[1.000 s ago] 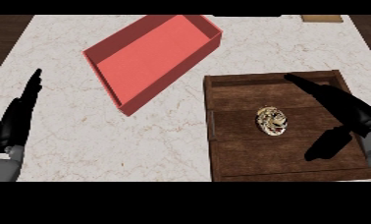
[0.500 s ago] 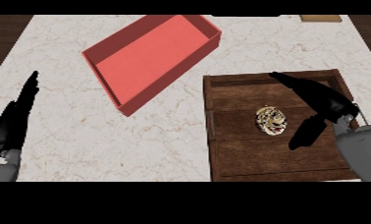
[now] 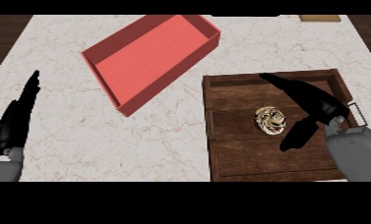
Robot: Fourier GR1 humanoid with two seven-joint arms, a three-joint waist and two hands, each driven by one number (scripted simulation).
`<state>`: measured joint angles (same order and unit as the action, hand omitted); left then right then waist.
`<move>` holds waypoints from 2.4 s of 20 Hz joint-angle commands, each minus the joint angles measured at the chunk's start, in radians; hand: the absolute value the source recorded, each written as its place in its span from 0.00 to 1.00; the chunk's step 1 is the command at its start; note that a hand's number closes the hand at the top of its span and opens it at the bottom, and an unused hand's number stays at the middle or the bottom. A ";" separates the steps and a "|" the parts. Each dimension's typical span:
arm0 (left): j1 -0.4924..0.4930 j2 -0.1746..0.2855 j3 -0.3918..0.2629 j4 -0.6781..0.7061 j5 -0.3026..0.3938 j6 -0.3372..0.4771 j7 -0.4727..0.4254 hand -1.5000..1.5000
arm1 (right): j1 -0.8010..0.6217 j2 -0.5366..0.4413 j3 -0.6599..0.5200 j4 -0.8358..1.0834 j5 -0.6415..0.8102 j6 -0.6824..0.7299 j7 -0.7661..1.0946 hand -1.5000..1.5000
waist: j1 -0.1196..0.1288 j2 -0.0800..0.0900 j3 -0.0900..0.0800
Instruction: Pick the cupcake from the tray and place it in the cardboard box
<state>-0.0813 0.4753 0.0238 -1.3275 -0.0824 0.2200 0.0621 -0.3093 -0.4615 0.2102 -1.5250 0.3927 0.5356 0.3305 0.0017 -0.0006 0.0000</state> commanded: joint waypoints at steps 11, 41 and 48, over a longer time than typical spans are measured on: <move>-0.054 -0.064 0.050 0.036 -0.087 -0.042 0.007 0.50 | 0.007 0.085 -0.020 -0.092 0.088 0.135 0.097 0.00 | -0.001 0.001 0.000; -0.035 -0.111 0.108 -0.045 -0.139 -0.096 0.037 0.50 | -0.152 0.248 0.038 0.113 0.675 -0.381 0.096 1.00 | -0.003 -0.001 0.000; -0.030 -0.103 0.133 -0.013 -0.117 -0.124 0.020 0.50 | -0.305 0.209 -0.023 0.022 0.670 -0.451 -0.008 1.00 | 0.003 0.001 0.000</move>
<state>-0.0992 0.3747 0.1516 -1.3568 -0.2053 0.1057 0.0822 -0.5495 -0.2557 0.1838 -1.4653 1.0306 0.1381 0.3478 0.0024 -0.0012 0.0001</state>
